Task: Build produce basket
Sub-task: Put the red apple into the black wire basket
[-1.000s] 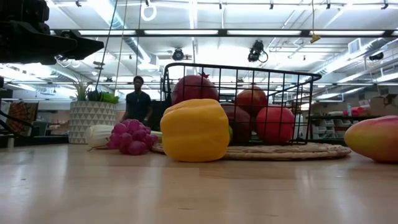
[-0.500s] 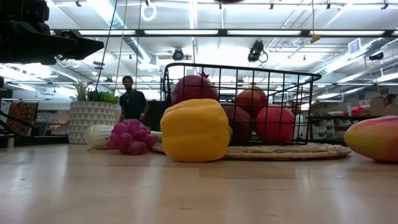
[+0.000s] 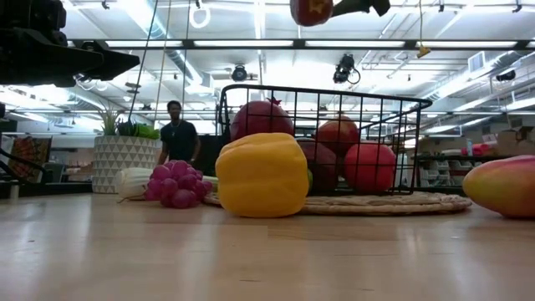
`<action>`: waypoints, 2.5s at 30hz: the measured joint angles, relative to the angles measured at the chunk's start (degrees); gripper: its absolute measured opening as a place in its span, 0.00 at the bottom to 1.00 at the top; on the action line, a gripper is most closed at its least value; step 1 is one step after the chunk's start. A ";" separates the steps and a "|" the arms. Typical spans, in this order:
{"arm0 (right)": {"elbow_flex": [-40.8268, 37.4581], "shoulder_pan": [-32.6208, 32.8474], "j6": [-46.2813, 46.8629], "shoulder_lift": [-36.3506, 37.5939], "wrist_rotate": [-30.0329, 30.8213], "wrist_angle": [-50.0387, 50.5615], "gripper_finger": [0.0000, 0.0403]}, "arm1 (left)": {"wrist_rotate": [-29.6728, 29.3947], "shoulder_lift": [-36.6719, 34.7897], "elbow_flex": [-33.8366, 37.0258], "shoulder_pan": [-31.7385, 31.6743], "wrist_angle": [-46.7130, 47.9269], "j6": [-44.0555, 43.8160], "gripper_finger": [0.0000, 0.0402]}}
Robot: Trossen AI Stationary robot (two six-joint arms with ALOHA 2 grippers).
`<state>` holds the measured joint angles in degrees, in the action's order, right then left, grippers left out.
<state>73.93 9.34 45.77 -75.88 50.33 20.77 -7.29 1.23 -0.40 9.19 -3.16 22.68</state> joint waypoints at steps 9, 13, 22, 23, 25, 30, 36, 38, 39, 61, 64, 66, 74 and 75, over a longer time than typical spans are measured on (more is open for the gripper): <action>0.00 -4.79 -23.50 -0.04 -23.82 -8.74 0.89 | -0.02 0.00 0.00 -0.02 0.00 0.02 1.00; 0.00 -6.26 -43.15 -0.03 -37.43 -7.21 0.89 | -0.02 0.00 0.00 -0.01 -0.01 0.02 1.00; 0.00 -7.70 -83.88 -0.07 -35.08 -2.13 0.89 | -0.02 0.00 0.00 -0.01 -0.02 0.02 1.00; 0.00 -7.87 -87.56 -0.07 -34.49 -2.08 0.89 | -0.01 0.00 0.00 -0.01 0.00 0.01 1.00; 0.00 -8.07 -94.38 -0.07 -32.88 -1.74 0.89 | 0.00 0.00 0.00 0.00 -0.01 0.01 1.00; 0.00 -8.10 -111.82 -0.04 -29.52 -1.75 0.89 | 0.00 0.00 0.00 0.00 -0.02 0.02 1.00; 0.00 -7.93 -130.73 -0.04 -24.36 -1.74 0.89 | 0.00 0.00 0.00 0.00 0.00 0.00 1.00; 0.00 -7.90 -134.51 -0.04 -23.44 -1.76 0.89 | -0.02 0.00 0.00 0.00 -0.02 0.02 1.00; 0.00 -7.90 -135.91 -0.04 -23.30 -1.74 0.89 | 0.00 0.00 0.00 -0.01 -0.01 0.00 1.00; -3.44 -14.03 -59.34 0.02 -26.39 0.08 0.91 | 0.00 -0.02 0.00 -0.01 0.00 0.02 1.00; -6.80 -14.88 -44.61 0.01 -27.52 0.09 0.91 | -0.02 0.00 0.00 0.00 0.00 0.02 1.00; -8.32 -15.13 -34.01 -0.07 -27.83 0.51 0.91 | -0.01 0.00 0.00 -0.01 -0.01 0.01 1.00; -8.83 -21.29 -6.85 -0.04 -52.22 10.01 0.91 | 0.00 0.00 0.00 -0.01 -0.02 0.02 1.00; -8.83 -22.05 -5.52 -0.04 -56.39 10.13 0.91 | 0.00 0.00 0.00 -0.01 -0.01 0.02 1.00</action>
<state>65.10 -12.71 40.26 -75.92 -6.07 30.90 -7.29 1.23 -0.40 9.17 -3.17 22.70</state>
